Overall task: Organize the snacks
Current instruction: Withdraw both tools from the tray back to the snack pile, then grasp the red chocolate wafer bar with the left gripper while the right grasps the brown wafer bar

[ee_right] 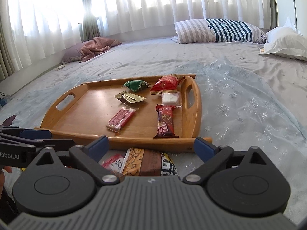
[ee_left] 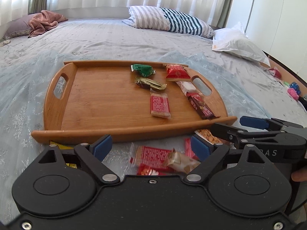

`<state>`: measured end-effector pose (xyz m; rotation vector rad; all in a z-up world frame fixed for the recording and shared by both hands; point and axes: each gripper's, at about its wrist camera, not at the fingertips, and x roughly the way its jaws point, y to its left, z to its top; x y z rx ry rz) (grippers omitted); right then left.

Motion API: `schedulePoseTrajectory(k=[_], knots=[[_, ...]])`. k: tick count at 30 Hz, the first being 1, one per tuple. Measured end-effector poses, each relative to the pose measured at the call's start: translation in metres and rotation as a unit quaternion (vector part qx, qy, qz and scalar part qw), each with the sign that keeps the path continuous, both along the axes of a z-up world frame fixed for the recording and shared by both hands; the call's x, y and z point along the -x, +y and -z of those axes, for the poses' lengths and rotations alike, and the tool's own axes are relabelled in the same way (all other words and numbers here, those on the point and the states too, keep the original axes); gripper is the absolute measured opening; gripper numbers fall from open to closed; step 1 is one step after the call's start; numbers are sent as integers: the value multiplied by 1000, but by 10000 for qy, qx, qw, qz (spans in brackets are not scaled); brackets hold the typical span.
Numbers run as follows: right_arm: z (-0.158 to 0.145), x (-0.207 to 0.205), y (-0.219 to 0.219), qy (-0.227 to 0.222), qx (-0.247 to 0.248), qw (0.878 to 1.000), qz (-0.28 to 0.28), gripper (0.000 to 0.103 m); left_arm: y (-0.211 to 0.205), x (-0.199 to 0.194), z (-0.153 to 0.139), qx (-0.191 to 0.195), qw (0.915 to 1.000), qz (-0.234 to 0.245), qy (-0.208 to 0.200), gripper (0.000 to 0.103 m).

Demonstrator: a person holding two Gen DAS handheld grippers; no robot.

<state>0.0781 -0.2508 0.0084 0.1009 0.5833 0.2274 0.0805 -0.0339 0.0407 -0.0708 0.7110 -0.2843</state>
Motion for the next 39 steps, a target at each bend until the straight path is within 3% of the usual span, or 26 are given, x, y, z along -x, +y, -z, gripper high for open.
schedulePoseTrajectory(k=[8, 17, 29, 39], knots=[[16, 3, -1, 148, -142, 9998, 40, 103, -5, 14, 21, -103, 9995, 220, 186, 93], [35, 5, -1, 169, -278, 9993, 208, 103, -7, 24, 35, 81, 9984, 527, 185, 99], [46, 8, 1, -56, -265, 9994, 202, 103, -26, 39, 46, -644, 9947, 744, -307, 100], [47, 5, 4, -72, -278, 9996, 49, 103, -29, 40, 51, -707, 9933, 842, -365, 98]])
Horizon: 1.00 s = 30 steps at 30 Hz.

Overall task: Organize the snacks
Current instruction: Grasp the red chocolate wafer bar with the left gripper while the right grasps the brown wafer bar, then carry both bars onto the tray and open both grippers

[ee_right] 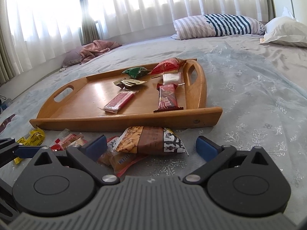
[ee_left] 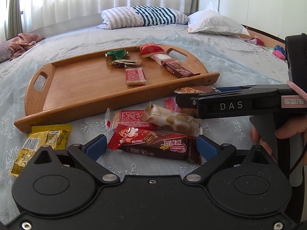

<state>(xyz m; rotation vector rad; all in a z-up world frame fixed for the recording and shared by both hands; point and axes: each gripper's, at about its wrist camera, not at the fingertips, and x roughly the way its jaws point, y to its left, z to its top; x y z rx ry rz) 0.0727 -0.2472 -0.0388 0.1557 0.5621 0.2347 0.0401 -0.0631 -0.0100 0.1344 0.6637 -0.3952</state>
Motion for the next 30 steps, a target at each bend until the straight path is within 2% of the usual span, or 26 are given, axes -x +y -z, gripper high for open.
schedulePoseTrajectory(k=[4, 8, 11, 16, 30], knots=[[0, 1, 1, -20, 19, 10000, -85, 100, -1, 1, -2, 6, 10000, 16, 29, 90], [-1, 3, 1, -28, -15, 9999, -116, 95, 1, 5, -7, 32, 9999, 61, 99, 74], [-4, 6, 0, -51, -61, 9999, -144, 87, 2, 6, -10, 32, 9999, 81, 134, 68], [-8, 11, 5, -151, 20, 9998, -124, 68, 7, 8, -14, 118, 9997, -11, 209, 67], [-24, 27, 25, -370, 683, 9969, -158, 64, 31, 5, -37, 389, 9981, -394, 264, 66]])
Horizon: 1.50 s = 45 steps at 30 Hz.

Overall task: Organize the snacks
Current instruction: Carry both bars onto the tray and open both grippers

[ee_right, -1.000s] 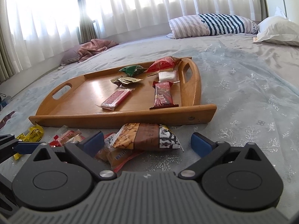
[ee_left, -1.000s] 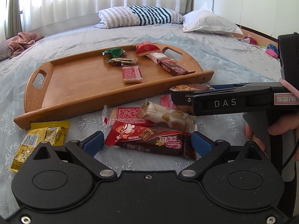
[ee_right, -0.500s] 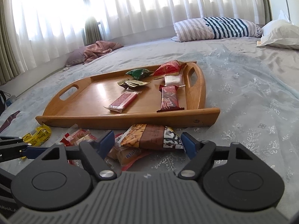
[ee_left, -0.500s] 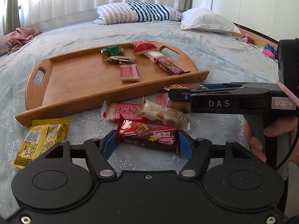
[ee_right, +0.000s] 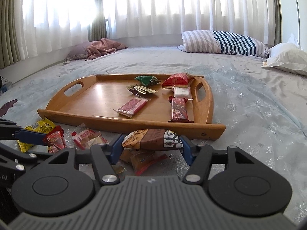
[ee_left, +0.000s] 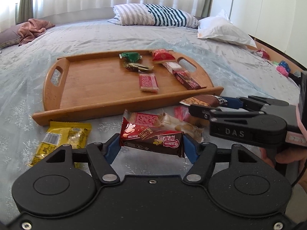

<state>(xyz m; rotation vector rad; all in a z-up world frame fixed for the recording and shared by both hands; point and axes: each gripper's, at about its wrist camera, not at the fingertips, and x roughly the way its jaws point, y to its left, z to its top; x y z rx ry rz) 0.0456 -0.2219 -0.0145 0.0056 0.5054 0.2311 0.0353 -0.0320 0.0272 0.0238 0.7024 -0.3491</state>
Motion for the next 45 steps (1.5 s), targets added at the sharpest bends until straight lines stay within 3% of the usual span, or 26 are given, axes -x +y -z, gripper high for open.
schedulePoseTrajectory(k=[12, 20, 27, 31, 36, 45], knots=[[-24, 0, 10, -356, 54, 9993, -59, 64, 36, -32, -34, 137, 9995, -213, -167, 66], [-39, -33, 35, -504, -11, 9982, -313, 64, 61, -81, -50, 293, 9984, -487, -71, 66], [-42, -75, 66, -524, 359, 9960, -622, 65, 78, -141, -61, 451, 9956, -797, 203, 66], [-40, -99, 84, -586, 626, 9919, -939, 65, 78, -183, -61, 441, 9932, -991, 430, 66], [-34, -142, 98, -444, 682, 9865, -1418, 65, 81, -238, -50, 687, 9839, -1397, 877, 66], [-23, -204, 105, -224, 776, 9802, -1806, 66, 72, -293, -25, 260, 9809, -1652, 991, 66]])
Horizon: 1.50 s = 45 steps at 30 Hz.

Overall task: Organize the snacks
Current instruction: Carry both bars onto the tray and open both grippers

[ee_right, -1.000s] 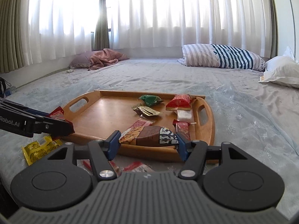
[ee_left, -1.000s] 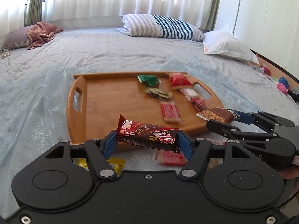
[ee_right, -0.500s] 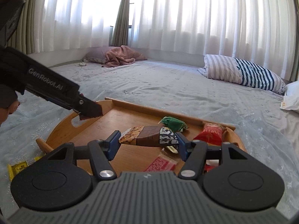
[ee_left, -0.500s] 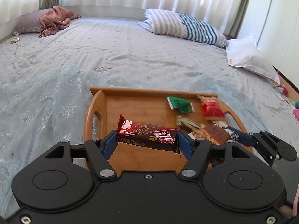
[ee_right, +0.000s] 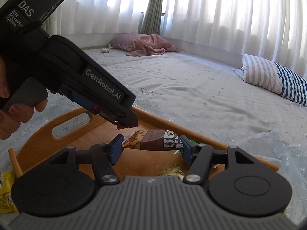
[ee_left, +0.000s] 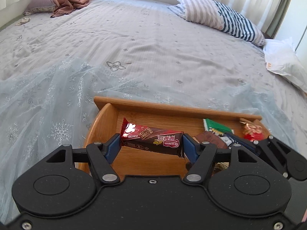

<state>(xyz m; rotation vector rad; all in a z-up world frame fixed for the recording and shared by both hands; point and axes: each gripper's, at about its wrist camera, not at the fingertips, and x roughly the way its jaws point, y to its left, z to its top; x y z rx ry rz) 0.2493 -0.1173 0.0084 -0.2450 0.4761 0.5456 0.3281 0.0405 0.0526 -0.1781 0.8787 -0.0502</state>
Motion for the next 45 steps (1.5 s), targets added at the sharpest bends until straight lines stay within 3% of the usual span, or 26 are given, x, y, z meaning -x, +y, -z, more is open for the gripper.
schedulePoseTrajectory(k=[3, 8, 20, 22, 28, 31, 39, 45], knots=[[-1, -14, 0, 137, -45, 9998, -153, 67, -2, -9, 5, -117, 9999, 43, -25, 66], [4, -32, 12, 291, 416, 9984, -230, 68, -4, -19, 12, -198, 9998, 26, 29, 66], [11, -54, 18, 597, 480, 9959, -490, 69, -5, -34, 23, -339, 9994, 32, 62, 66], [11, -56, 17, 595, 488, 9958, -493, 77, -5, -35, 25, -337, 9994, 45, 72, 66], [8, -56, 15, 444, 403, 9974, -401, 82, -7, -40, 29, -379, 9993, 30, 59, 67], [8, -56, 15, 412, 449, 9974, -378, 82, -7, -42, 30, -360, 9993, 26, 92, 68], [3, -49, 10, 391, 376, 9982, -261, 85, -12, -35, 26, -521, 9986, 78, 5, 87], [-4, -36, 6, 383, 363, 9984, -190, 87, -13, -20, 17, -609, 9981, 109, -65, 88]])
